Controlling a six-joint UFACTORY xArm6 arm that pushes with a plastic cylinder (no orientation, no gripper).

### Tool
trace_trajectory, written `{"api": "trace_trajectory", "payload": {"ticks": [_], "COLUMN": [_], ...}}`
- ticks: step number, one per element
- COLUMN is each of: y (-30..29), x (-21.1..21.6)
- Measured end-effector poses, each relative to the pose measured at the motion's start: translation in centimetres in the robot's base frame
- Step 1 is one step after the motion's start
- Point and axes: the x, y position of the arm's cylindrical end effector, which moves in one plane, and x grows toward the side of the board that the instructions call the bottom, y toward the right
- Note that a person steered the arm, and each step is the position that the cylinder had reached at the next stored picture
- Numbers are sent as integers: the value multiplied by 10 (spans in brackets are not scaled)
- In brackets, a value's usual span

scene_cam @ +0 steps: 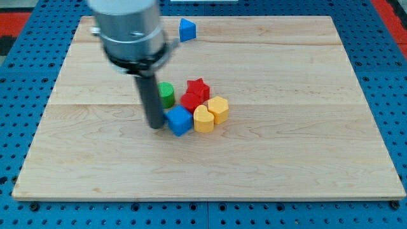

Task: Push the yellow heart to the top of the board

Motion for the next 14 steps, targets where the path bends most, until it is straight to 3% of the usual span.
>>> {"api": "trace_trajectory", "payload": {"ticks": [2, 4, 5, 9, 11, 12, 13, 14], "y": [117, 141, 209, 224, 160, 121, 159, 185], "x": [9, 51, 43, -78, -177, -172, -172, -207]}}
